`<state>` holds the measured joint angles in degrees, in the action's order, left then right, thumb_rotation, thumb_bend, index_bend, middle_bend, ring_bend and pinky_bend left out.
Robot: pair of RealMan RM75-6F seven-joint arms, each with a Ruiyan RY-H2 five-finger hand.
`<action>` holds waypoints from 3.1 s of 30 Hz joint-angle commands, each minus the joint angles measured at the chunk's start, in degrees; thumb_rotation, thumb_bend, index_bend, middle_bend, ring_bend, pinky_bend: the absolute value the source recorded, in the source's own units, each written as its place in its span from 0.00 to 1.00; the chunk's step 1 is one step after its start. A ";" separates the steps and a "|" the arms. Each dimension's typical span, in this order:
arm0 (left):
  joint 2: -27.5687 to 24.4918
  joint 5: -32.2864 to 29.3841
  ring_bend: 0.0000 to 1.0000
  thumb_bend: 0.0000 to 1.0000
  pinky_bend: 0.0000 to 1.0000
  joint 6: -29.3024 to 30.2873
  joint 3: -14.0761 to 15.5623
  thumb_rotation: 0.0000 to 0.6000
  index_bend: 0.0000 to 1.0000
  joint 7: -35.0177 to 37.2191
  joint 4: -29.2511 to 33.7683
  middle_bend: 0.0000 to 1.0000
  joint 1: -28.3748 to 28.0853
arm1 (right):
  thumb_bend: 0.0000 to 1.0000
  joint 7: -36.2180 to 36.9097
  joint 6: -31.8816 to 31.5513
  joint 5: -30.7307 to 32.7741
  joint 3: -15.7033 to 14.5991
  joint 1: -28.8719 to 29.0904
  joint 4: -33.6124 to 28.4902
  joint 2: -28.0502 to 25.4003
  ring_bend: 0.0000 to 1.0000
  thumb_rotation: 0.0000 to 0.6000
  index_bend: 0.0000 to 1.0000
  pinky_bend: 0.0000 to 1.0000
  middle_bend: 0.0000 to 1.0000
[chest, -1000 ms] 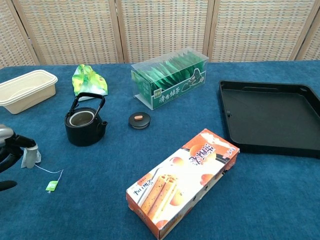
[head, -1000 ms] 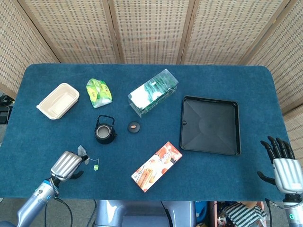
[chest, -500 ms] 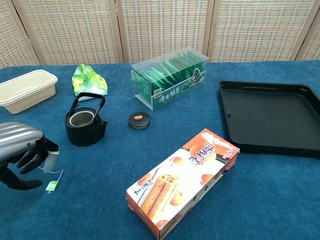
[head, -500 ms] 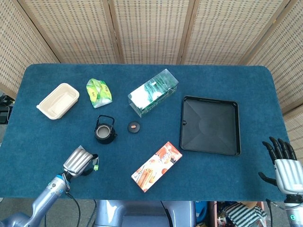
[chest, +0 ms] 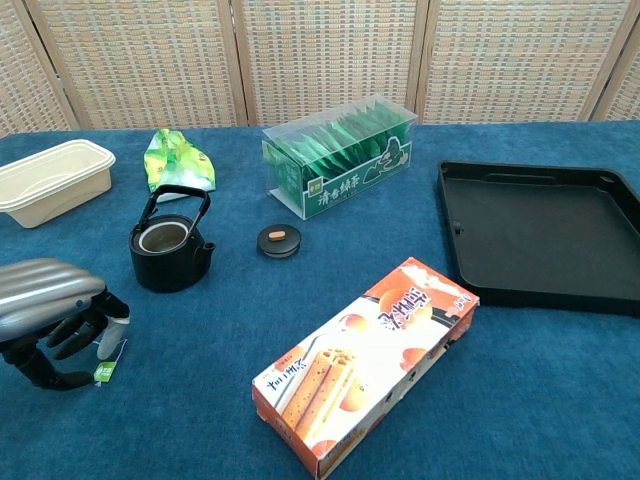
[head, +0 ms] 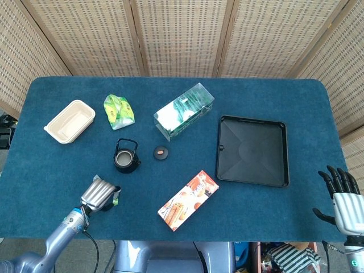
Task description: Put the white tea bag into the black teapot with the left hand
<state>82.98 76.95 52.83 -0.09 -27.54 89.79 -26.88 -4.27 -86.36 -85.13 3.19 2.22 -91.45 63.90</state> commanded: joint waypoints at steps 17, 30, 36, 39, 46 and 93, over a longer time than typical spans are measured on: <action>1.05 -4.87 0.67 0.30 0.64 -0.92 0.16 1.00 0.58 -4.11 1.42 0.76 -2.62 | 0.00 0.71 -0.29 0.46 -0.07 -0.73 0.31 -0.13 0.01 1.00 0.17 0.12 0.14; 0.84 -5.90 0.67 0.31 0.64 -0.07 1.18 1.00 0.56 -4.40 1.86 0.75 -3.34 | 0.00 0.76 -0.35 0.74 -0.09 -1.14 0.21 -0.24 0.01 1.00 0.17 0.12 0.15; 0.35 -6.40 0.67 0.31 0.64 0.45 1.58 1.00 0.52 -4.52 2.72 0.75 -3.46 | 0.00 0.76 -0.23 0.82 -0.06 -1.18 0.26 -0.21 0.01 1.00 0.17 0.12 0.15; 0.10 -6.24 0.67 0.31 0.64 1.06 1.73 1.00 0.49 -4.17 2.99 0.75 -3.37 | 0.00 0.80 -0.23 0.84 -0.03 -1.21 0.33 -0.18 0.01 1.00 0.17 0.12 0.15; 0.25 -7.35 0.67 0.31 0.64 0.84 2.25 1.00 0.49 -4.70 2.62 0.75 -3.67 | 0.00 0.97 -0.08 0.92 -0.01 -1.25 0.54 -0.06 0.01 1.00 0.17 0.12 0.15; 0.16 -12.75 0.67 0.42 0.64 1.44 4.38 1.00 0.66 -9.23 5.45 0.76 -5.28 | 0.00 2.12 -1.28 0.84 -0.06 -2.49 1.36 0.23 0.01 1.00 0.17 0.12 0.15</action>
<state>83.13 64.20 54.25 4.30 -36.77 95.24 -32.15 -2.17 -87.62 -84.27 3.13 -0.25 -90.10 64.12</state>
